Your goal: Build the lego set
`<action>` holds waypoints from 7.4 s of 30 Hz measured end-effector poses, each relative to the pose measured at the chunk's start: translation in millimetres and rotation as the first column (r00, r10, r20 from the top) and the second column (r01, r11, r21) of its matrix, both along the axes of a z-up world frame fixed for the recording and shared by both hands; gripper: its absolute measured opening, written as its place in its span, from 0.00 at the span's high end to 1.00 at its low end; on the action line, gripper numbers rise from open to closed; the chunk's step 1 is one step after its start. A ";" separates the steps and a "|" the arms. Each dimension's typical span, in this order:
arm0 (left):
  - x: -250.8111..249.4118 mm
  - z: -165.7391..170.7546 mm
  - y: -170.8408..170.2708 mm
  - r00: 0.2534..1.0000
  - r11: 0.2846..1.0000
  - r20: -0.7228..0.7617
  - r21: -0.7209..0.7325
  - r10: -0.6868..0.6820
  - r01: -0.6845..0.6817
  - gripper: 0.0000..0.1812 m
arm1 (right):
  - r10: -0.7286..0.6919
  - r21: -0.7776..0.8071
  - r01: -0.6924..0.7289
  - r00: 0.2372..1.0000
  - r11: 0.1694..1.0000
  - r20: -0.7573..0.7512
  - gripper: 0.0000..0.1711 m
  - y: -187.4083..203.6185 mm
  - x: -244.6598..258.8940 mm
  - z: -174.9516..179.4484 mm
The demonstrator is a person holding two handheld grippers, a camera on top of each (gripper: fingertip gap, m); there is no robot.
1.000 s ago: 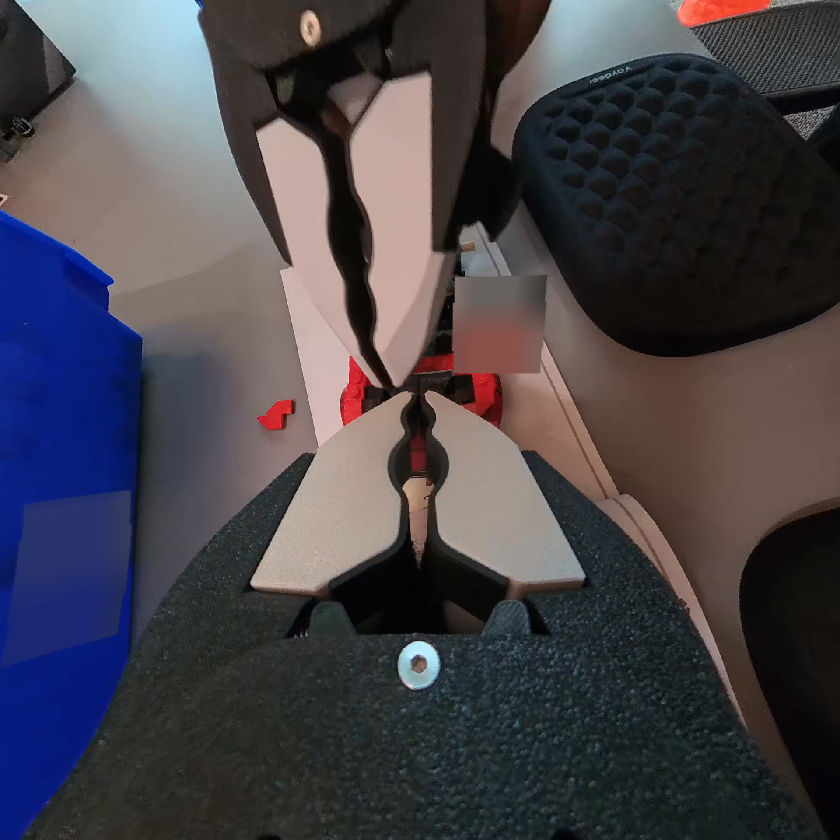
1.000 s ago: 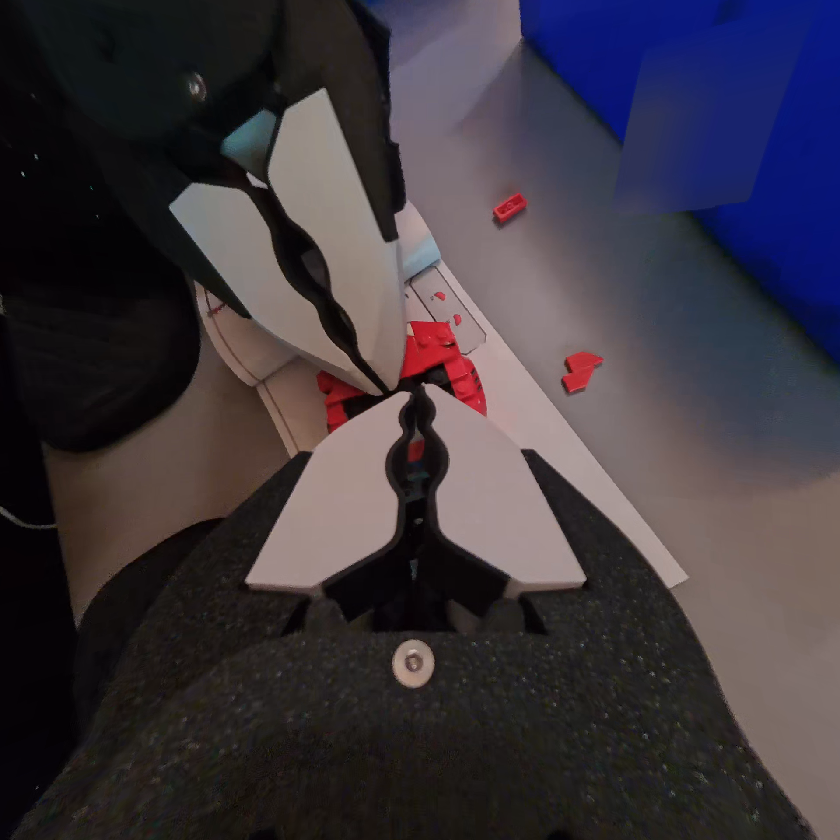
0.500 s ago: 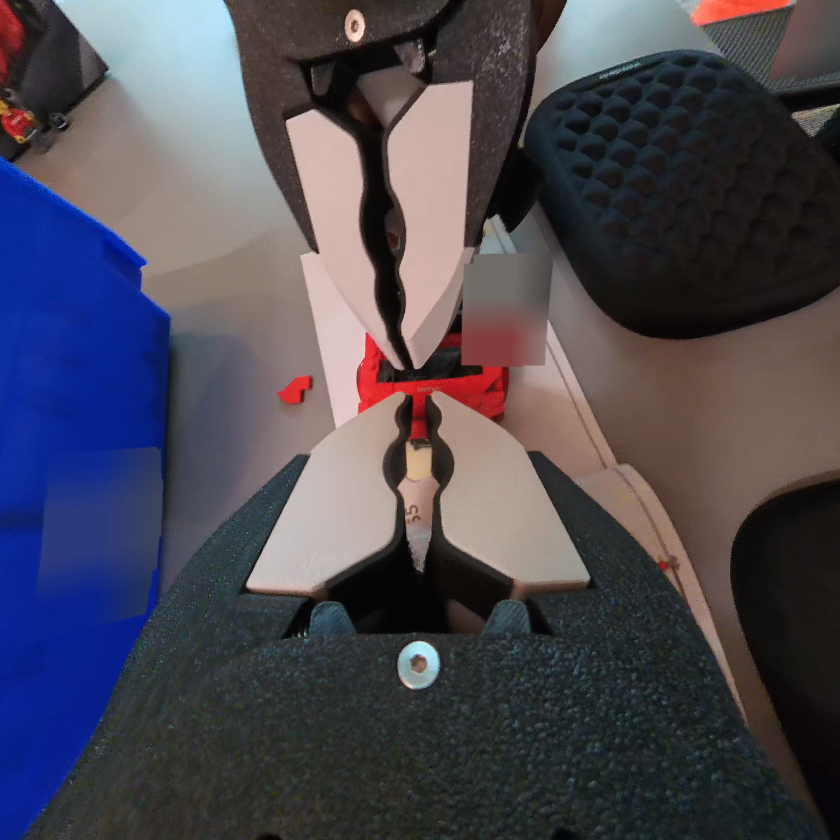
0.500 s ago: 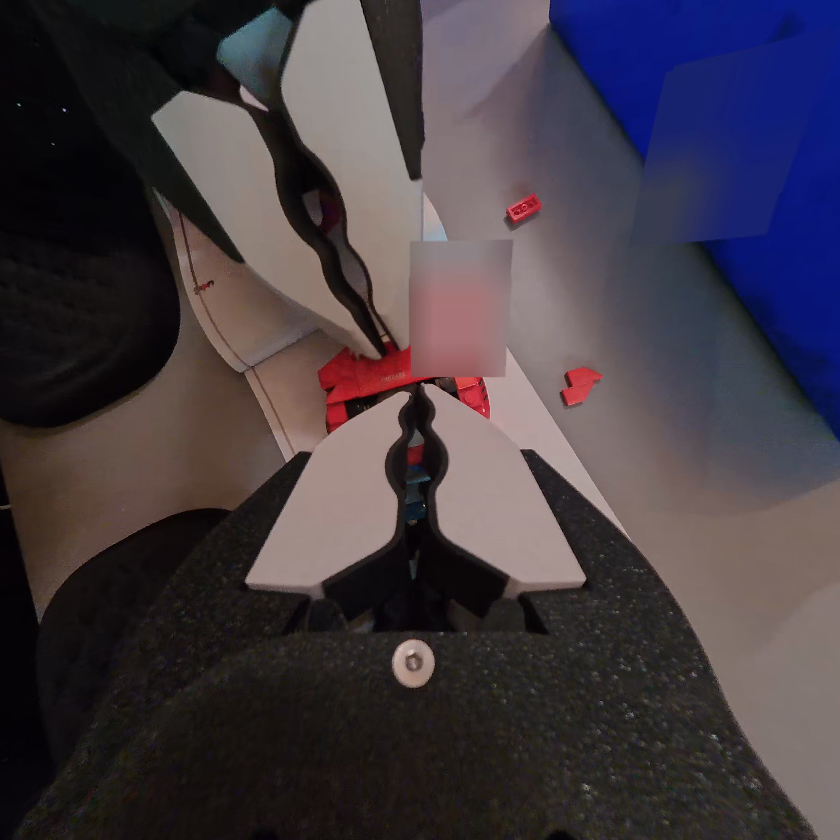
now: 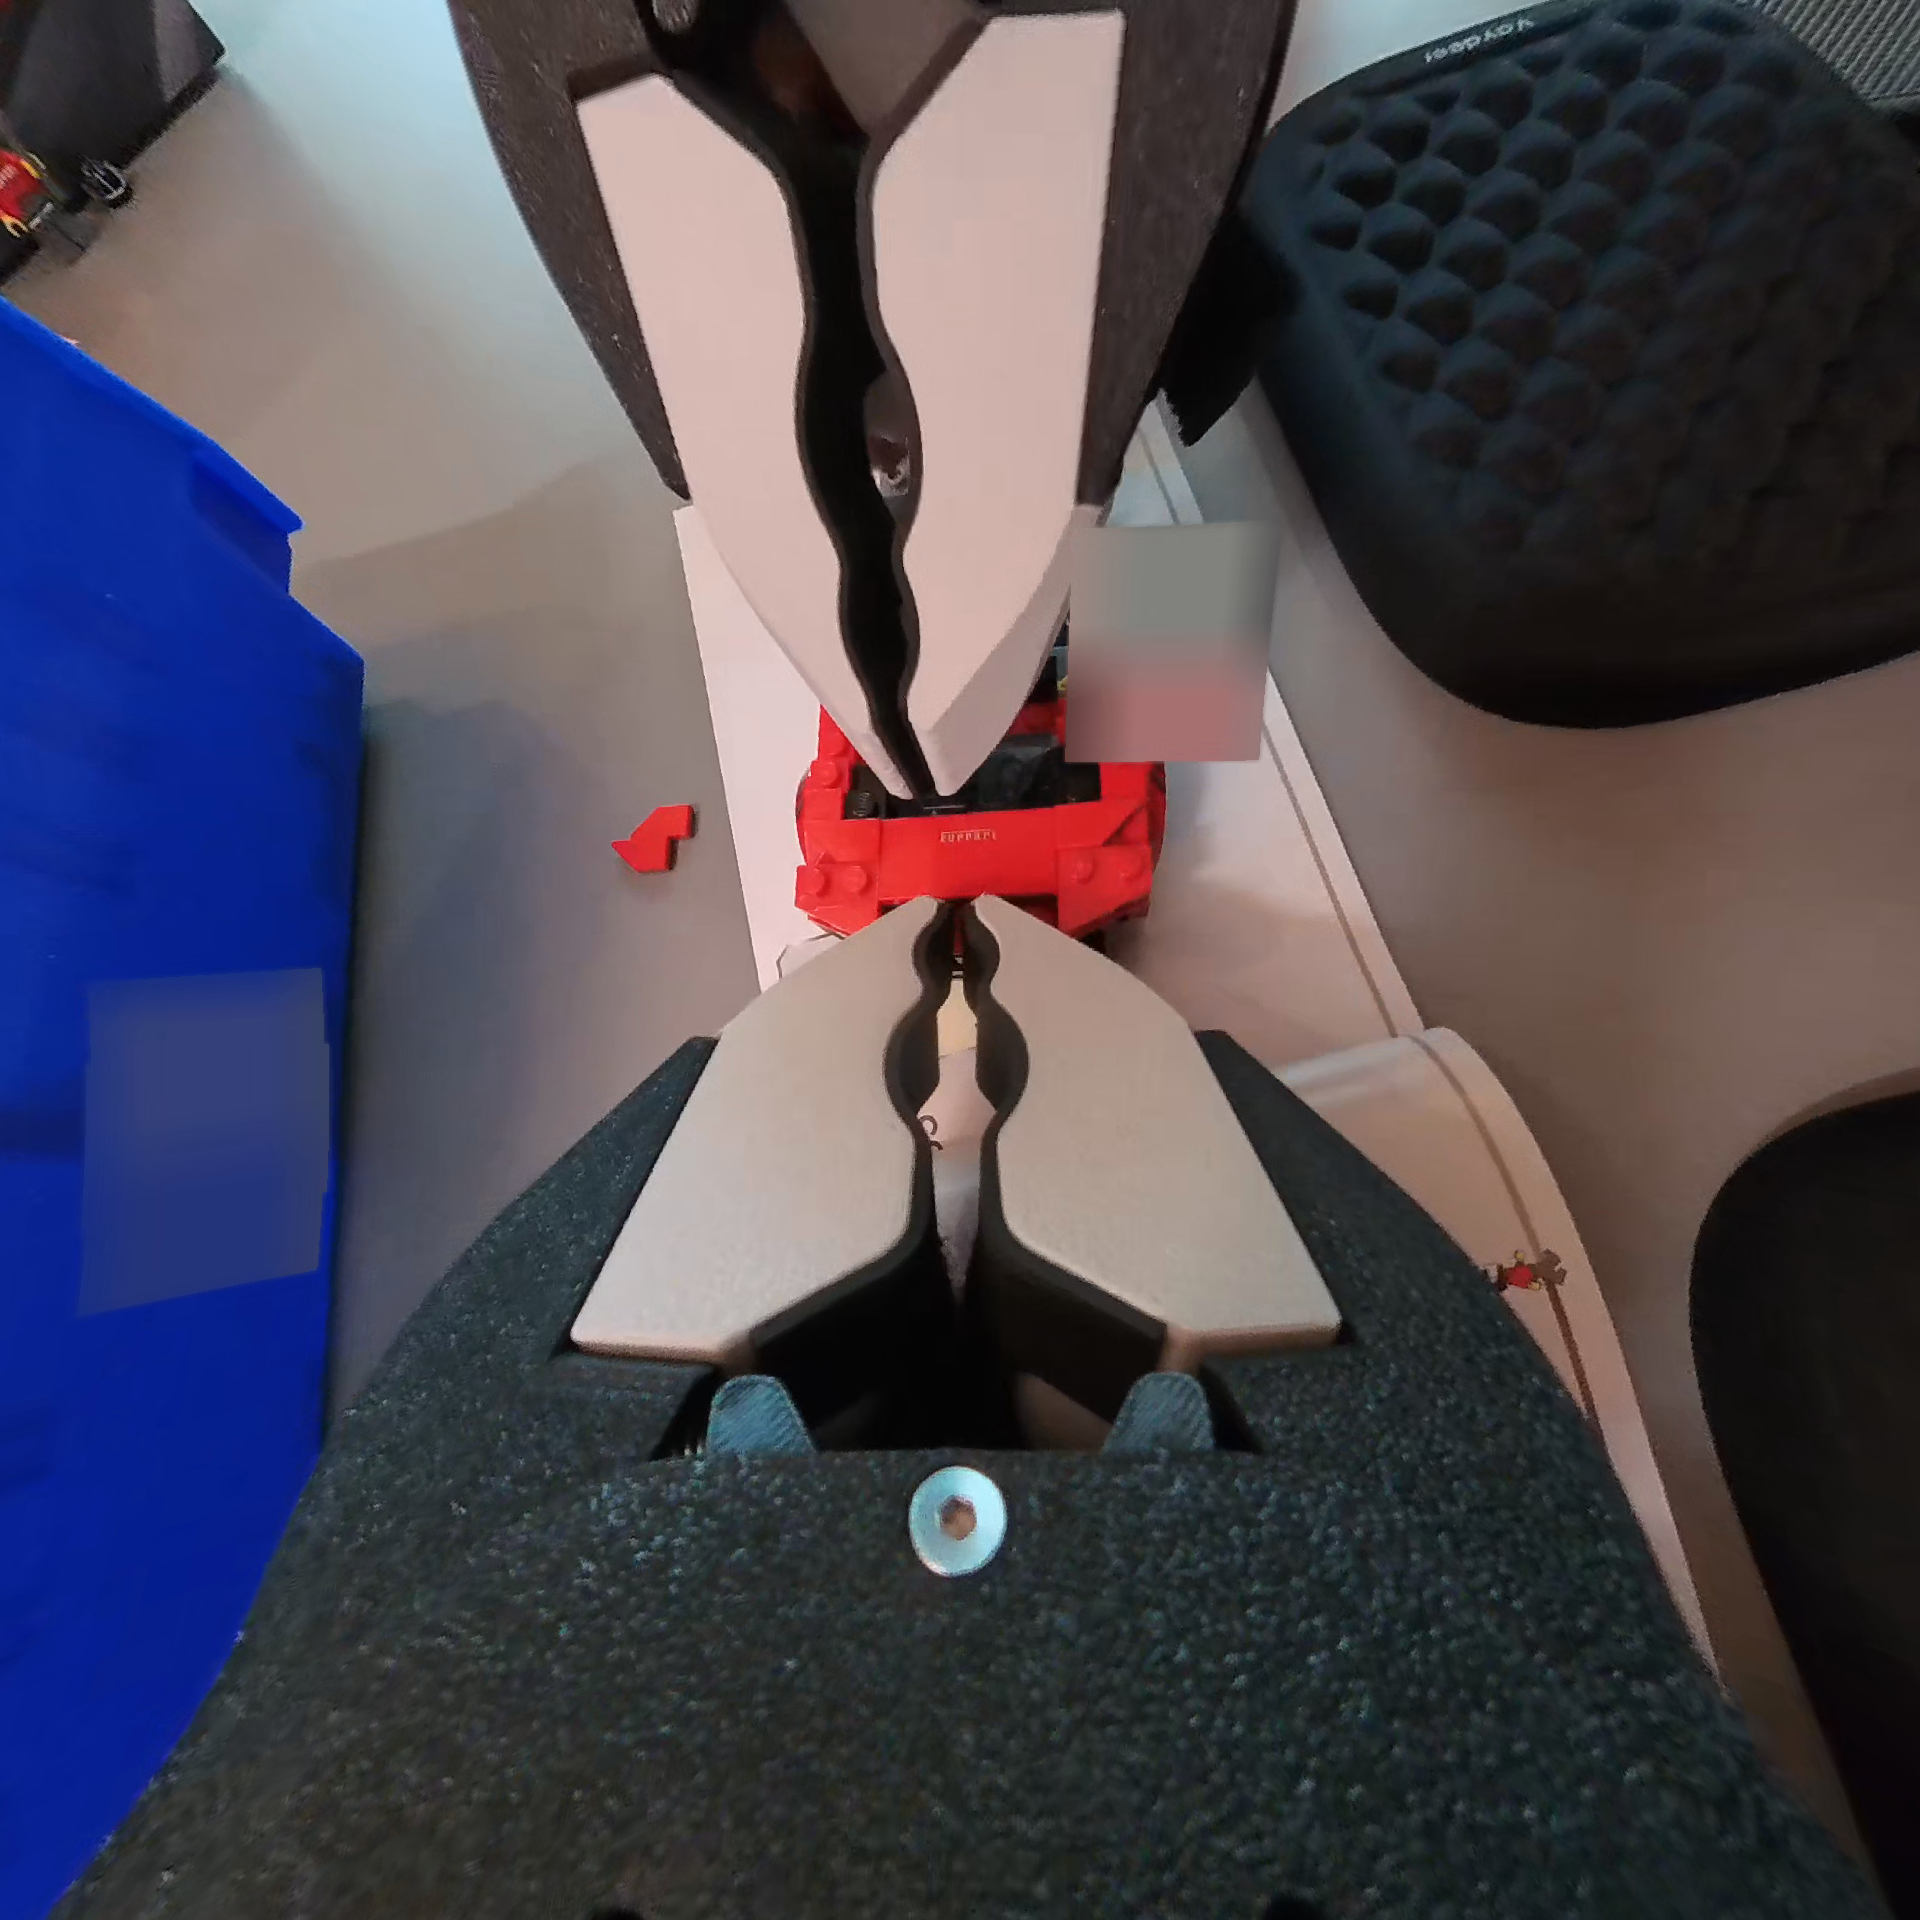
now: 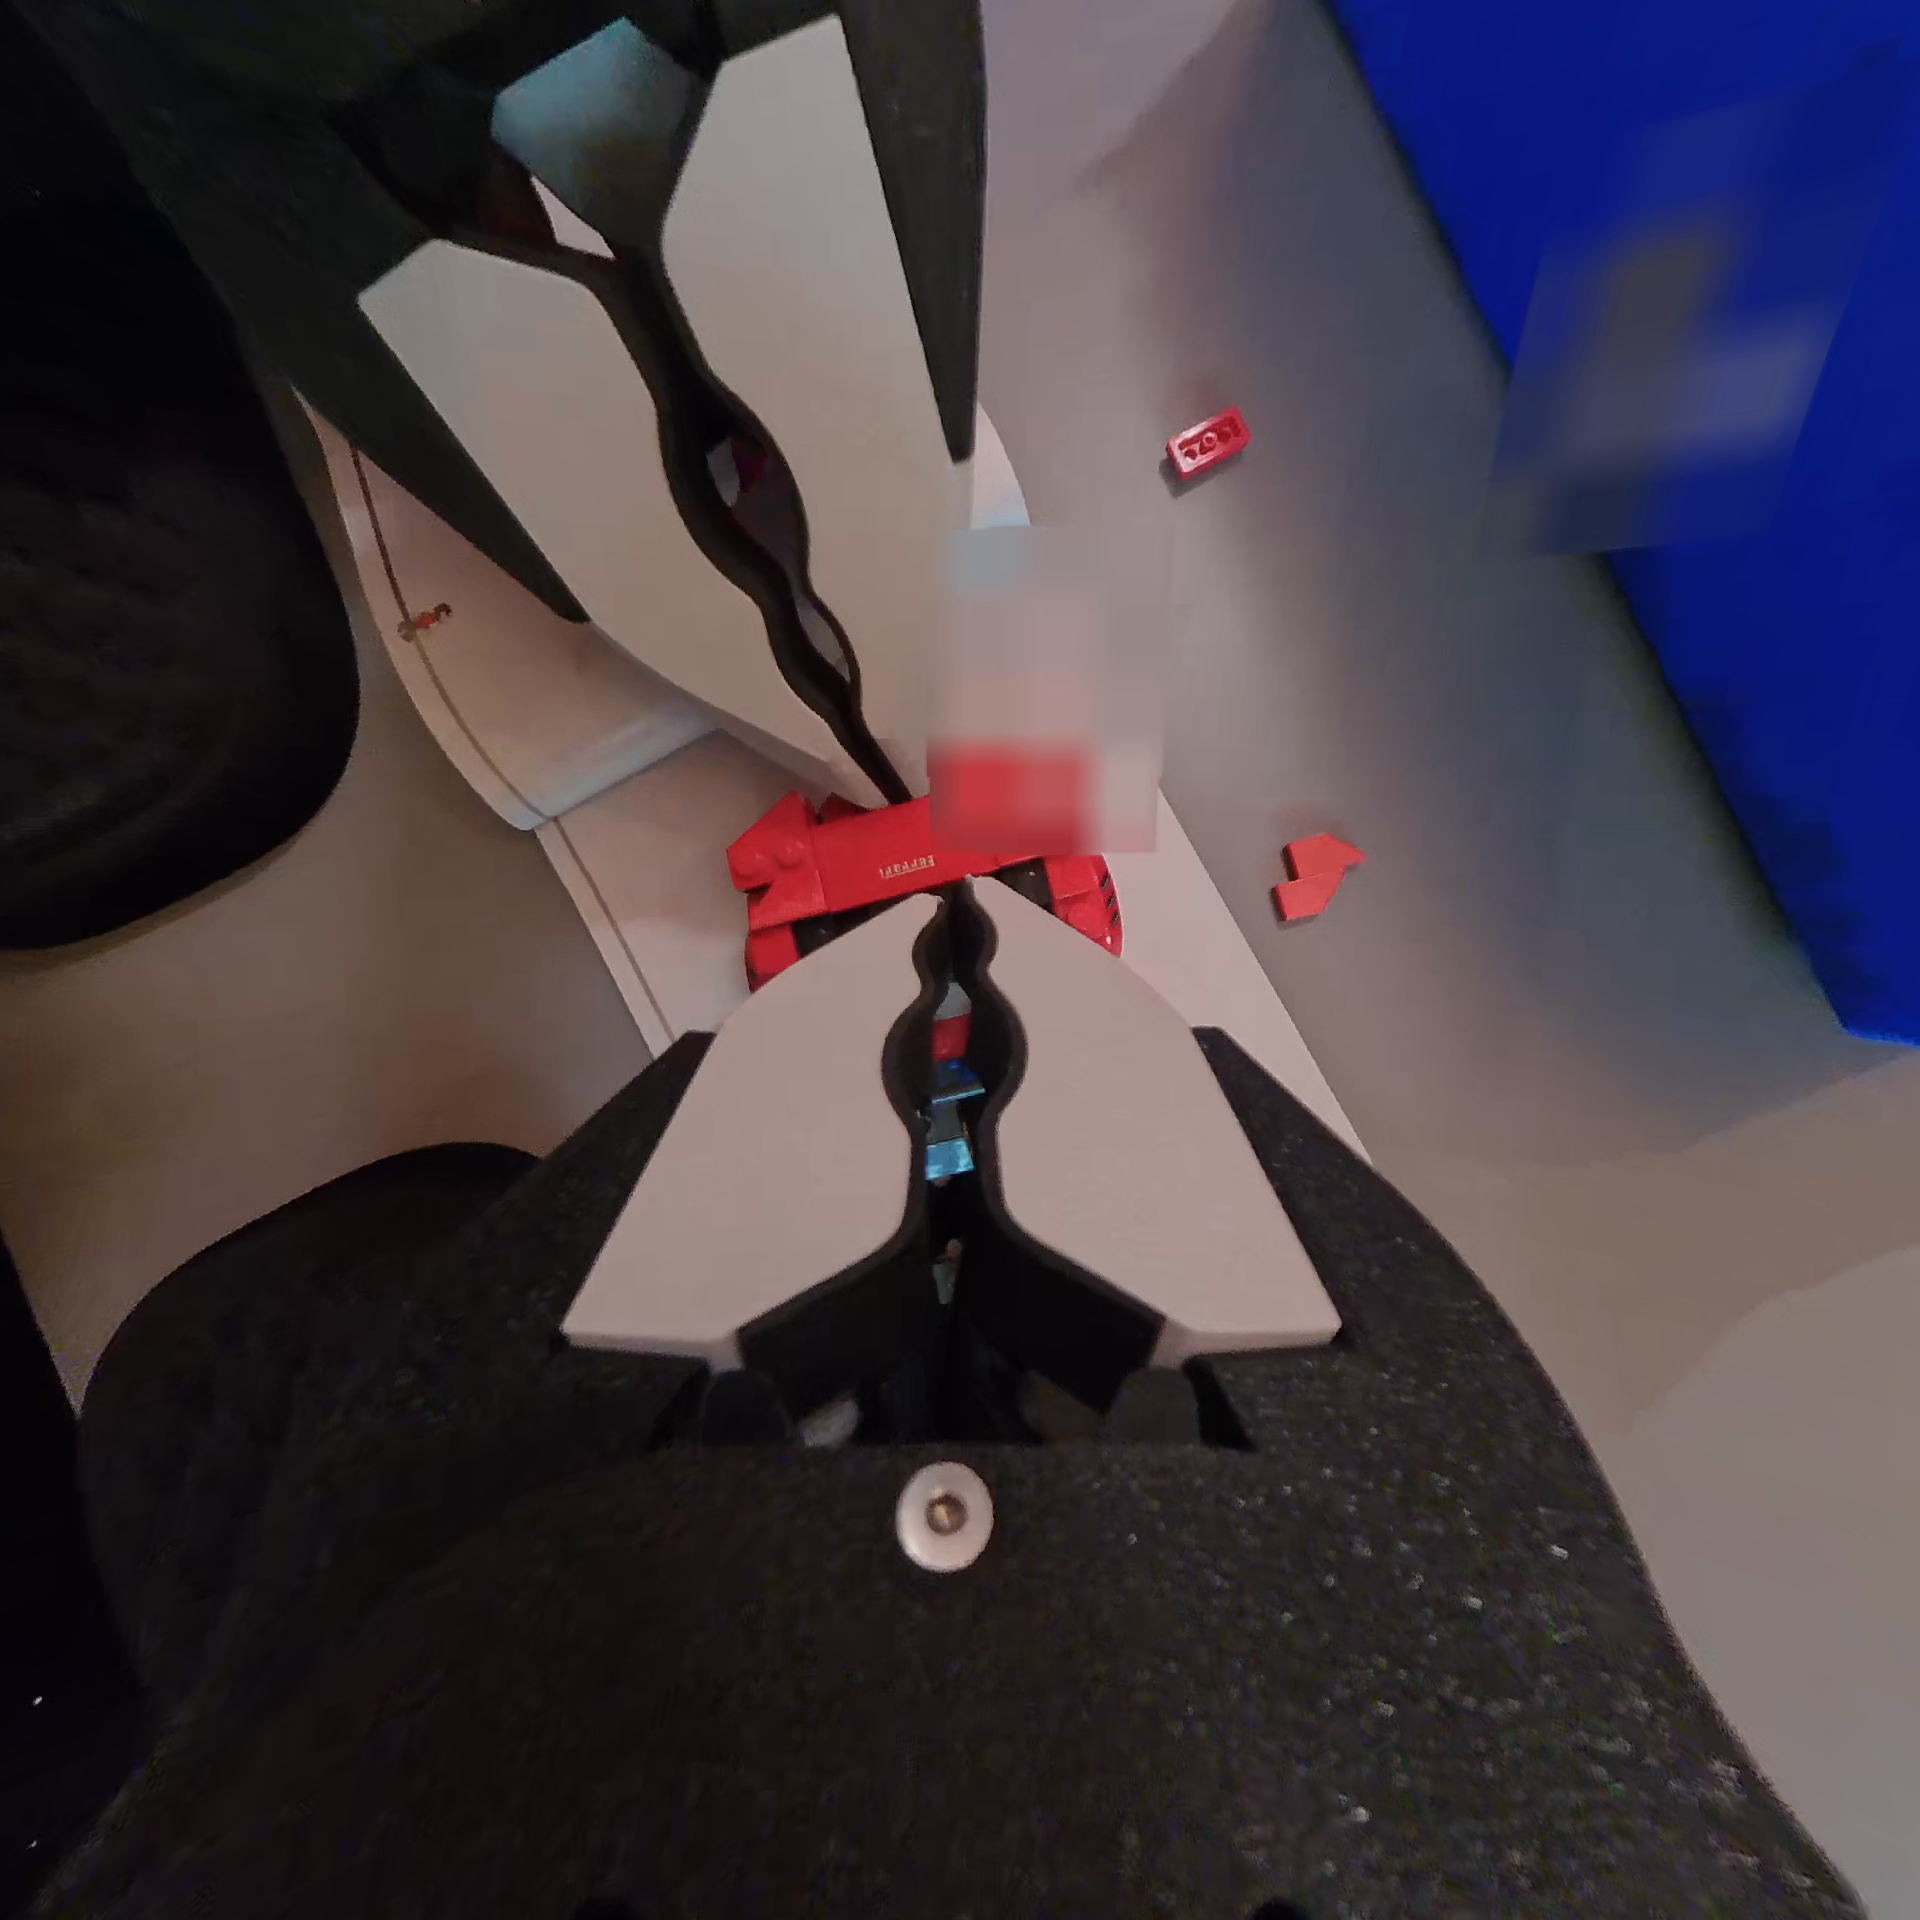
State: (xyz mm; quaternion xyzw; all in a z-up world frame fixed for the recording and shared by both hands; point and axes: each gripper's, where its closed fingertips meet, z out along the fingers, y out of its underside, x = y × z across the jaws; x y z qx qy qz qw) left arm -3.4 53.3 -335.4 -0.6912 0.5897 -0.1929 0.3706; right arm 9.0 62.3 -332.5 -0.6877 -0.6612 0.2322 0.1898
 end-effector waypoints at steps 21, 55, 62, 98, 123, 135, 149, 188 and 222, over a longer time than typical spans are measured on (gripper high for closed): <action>-0.1 0.5 0.5 1.000 1.000 0.006 0.007 0.000 0.000 1.00 | 0.011 -0.010 -0.010 0.998 1.000 0.064 1.00 0.7 3.7 4.9; -4.1 33.5 -3.7 0.968 0.965 0.098 0.102 0.231 -0.241 0.94 | 0.049 -0.026 -0.060 0.949 0.998 -0.310 0.98 25.5 54.6 16.5; -4.4 28.9 -3.9 0.935 0.934 0.109 0.085 0.337 -0.347 0.95 | 0.093 0.012 -0.093 0.957 0.996 -0.275 0.98 24.9 32.3 9.8; -28.0 27.0 5.1 0.873 0.877 0.133 0.043 0.470 -0.479 0.98 | 0.103 0.098 -0.081 0.965 0.992 -0.242 0.91 33.6 -1.5 46.5; -106.3 67.8 -25.3 0.719 0.626 0.372 0.354 0.588 -0.695 0.92 | 0.154 -0.132 -0.173 0.978 0.976 -0.143 0.90 18.9 -104.7 -0.1; -47.0 118.7 -46.5 0.941 0.390 0.177 0.876 0.290 -0.285 0.86 | -0.012 -0.840 -0.476 0.869 0.261 -0.495 0.90 -75.1 -62.1 118.1; -34.9 110.5 -46.4 0.894 0.764 0.326 0.476 0.308 -0.436 0.96 | 0.051 -0.426 -0.477 0.709 0.769 -0.703 0.86 -46.0 -42.9 122.4; 1.4 77.1 -57.2 0.950 0.962 0.249 0.148 0.190 -0.231 0.96 | 0.328 0.079 -0.340 0.784 0.937 -0.527 0.94 -68.0 -10.7 76.1; 6.9 50.2 -40.7 0.961 0.960 0.153 0.122 0.230 -0.250 0.87 | 0.185 0.062 -0.175 0.892 0.983 -0.412 0.96 -42.8 30.0 39.0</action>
